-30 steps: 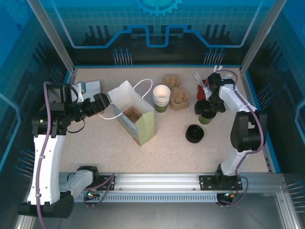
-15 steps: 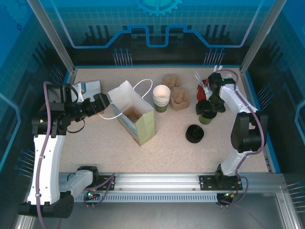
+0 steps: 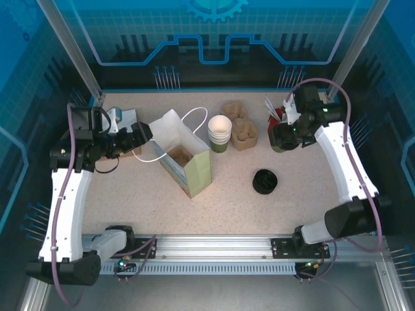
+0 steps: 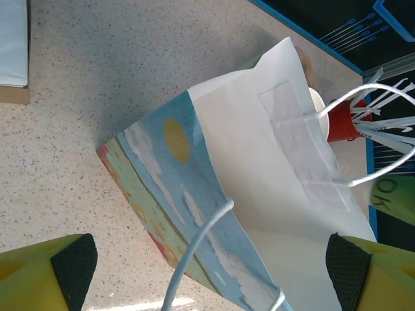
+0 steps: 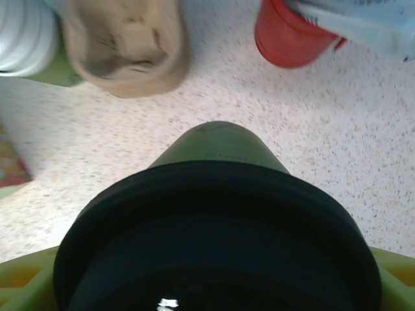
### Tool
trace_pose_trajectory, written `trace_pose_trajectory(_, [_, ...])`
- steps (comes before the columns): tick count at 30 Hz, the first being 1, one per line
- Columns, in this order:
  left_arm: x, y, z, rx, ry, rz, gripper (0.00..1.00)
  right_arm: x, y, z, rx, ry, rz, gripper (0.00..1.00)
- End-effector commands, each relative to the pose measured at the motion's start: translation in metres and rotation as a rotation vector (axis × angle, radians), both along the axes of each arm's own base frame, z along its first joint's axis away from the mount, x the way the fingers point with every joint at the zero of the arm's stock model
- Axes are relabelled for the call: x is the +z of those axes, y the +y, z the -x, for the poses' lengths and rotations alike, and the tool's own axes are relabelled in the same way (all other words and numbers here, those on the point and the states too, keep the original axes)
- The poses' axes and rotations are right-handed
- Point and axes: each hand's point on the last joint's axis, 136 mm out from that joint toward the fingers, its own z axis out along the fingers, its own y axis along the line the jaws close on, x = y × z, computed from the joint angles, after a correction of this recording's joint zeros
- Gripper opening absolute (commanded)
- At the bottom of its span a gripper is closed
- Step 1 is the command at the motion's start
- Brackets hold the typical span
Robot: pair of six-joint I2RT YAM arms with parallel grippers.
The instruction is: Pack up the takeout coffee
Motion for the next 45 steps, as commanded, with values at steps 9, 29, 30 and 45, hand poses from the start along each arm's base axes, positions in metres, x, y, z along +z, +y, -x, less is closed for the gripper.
trace_pose_trajectory(9, [-0.014,-0.005,-0.061,-0.148,0.012,-0.052,0.9,0.096,0.084,0.052,0.183,-0.157,-0.168,0.82])
trace_pose_trajectory(29, [-0.041,-0.039,-0.068,-0.202,0.071,0.031,0.58,0.15,0.262,0.095,0.599,-0.249,-0.319,0.8])
trace_pose_trajectory(30, [-0.041,-0.041,-0.067,-0.202,0.07,0.033,0.55,0.147,0.267,0.094,0.603,-0.245,-0.314,0.8])
trace_pose_trajectory(45, [-0.049,-0.065,-0.036,-0.205,0.081,0.086,0.5,0.081,0.289,0.069,0.6,-0.116,-0.123,0.8])
